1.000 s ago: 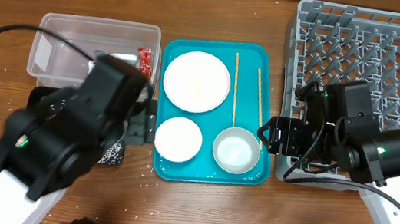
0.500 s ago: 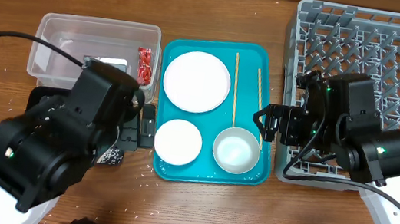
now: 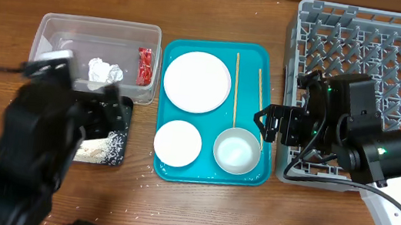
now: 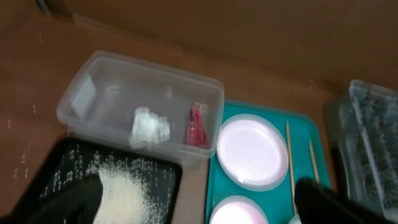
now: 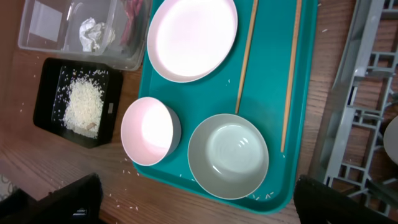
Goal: Sort waste into correct bins and load items into the dishwasher
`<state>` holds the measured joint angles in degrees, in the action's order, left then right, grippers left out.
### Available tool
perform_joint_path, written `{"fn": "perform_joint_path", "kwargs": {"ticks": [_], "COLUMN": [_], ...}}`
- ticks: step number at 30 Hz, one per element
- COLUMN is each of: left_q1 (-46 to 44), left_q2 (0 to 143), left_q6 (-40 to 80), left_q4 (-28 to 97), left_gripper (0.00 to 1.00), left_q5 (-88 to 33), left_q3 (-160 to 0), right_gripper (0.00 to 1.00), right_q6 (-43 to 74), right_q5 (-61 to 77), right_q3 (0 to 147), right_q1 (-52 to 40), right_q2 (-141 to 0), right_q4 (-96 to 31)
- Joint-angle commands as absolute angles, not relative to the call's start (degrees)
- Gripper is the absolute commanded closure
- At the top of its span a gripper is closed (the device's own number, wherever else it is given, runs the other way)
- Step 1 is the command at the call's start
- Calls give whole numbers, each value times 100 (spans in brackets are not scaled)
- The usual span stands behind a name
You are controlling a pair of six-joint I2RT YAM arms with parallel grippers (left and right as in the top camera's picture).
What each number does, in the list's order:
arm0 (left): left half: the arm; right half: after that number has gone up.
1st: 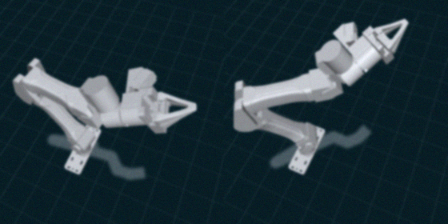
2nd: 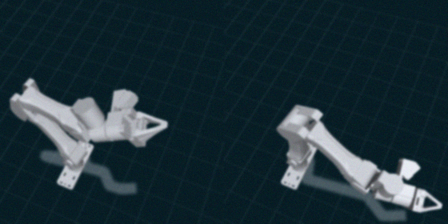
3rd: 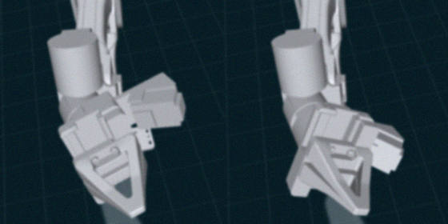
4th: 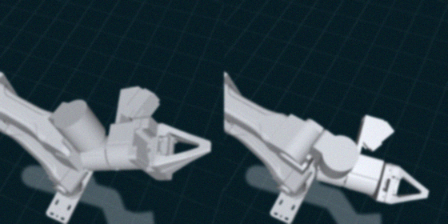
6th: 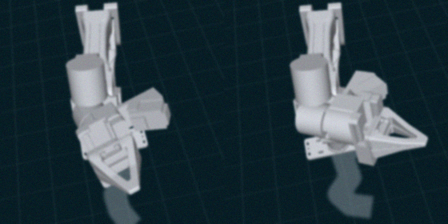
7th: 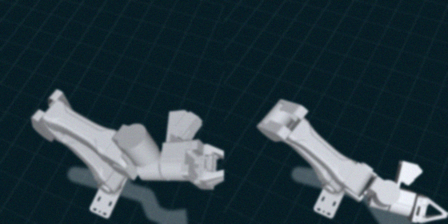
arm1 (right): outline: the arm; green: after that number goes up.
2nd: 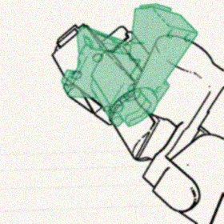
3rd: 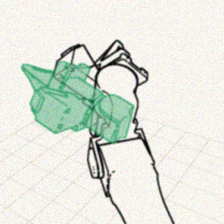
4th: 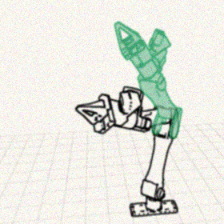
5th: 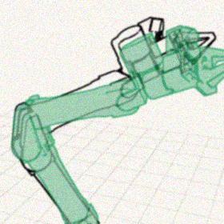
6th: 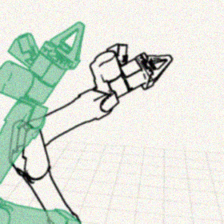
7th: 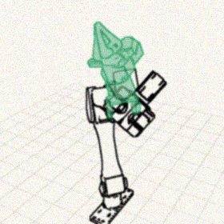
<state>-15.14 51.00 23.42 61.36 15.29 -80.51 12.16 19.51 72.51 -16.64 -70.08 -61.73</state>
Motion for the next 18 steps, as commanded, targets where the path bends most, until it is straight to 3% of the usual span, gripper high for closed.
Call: {"fn": "perform_joint_path", "kwargs": {"ticks": [1,5,18], "left_q1": [-1197,-978,-928], "left_q2": [4051,2556,12], "left_q6": [1048,574,633], "left_q4": [5092,3686,2237], "left_gripper": [0,0,0], "left_q5": [993,742,744], "left_q3": [-6814,-4950,-1570], "right_gripper": [0,0,0], "right_q6": [1216,1216,1216], "right_q5": [1933,1933,1933], "right_q3": [7242,7242,7242], "right_q1": [-1693,-1693,-1693], "right_q2": [-6995,-6995,-6995], "right_q4": [-6158,-6158,-6158]}}
